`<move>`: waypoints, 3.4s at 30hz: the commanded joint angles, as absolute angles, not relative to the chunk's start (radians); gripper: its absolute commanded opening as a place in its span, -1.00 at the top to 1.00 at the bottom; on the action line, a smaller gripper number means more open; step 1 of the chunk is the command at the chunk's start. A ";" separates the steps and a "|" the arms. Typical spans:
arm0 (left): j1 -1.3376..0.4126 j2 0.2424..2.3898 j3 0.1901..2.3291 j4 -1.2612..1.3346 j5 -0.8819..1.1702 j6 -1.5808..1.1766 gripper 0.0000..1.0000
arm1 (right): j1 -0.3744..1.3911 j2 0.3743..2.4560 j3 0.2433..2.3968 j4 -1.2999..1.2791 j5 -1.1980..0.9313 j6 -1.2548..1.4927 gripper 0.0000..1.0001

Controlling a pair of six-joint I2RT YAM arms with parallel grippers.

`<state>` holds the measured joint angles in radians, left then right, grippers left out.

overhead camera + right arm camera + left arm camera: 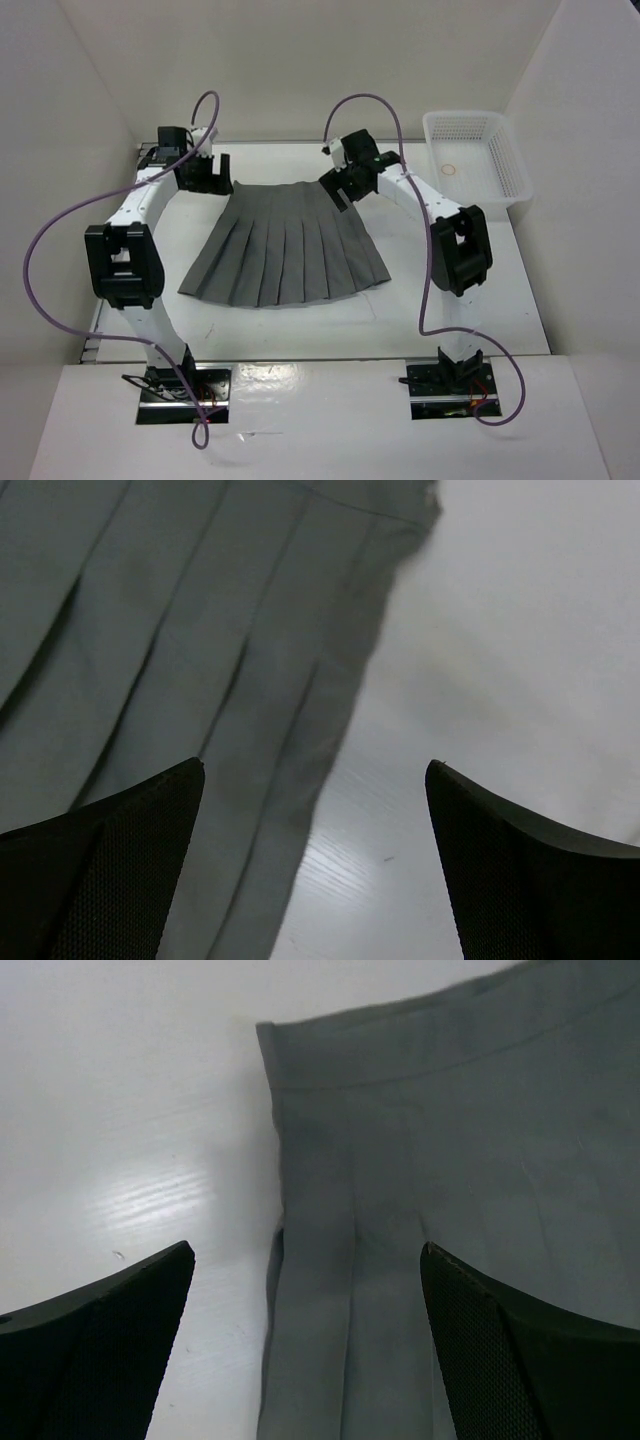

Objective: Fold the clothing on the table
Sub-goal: Flatten the skirt out, then fold the skirt

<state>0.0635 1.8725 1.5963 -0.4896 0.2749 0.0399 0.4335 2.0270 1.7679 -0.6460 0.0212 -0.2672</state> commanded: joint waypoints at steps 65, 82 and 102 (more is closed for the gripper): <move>0.120 1.361 1.083 -0.534 0.202 0.060 -0.99 | 0.667 2.033 1.522 -0.578 0.002 -0.123 -0.97; 0.064 1.847 1.518 -0.523 0.365 0.143 -0.63 | 0.571 1.842 1.674 -0.707 -0.026 -0.255 -0.86; 0.025 2.244 1.884 -0.647 0.482 0.213 -0.19 | 0.402 1.805 1.598 -0.689 -0.025 -0.293 -0.81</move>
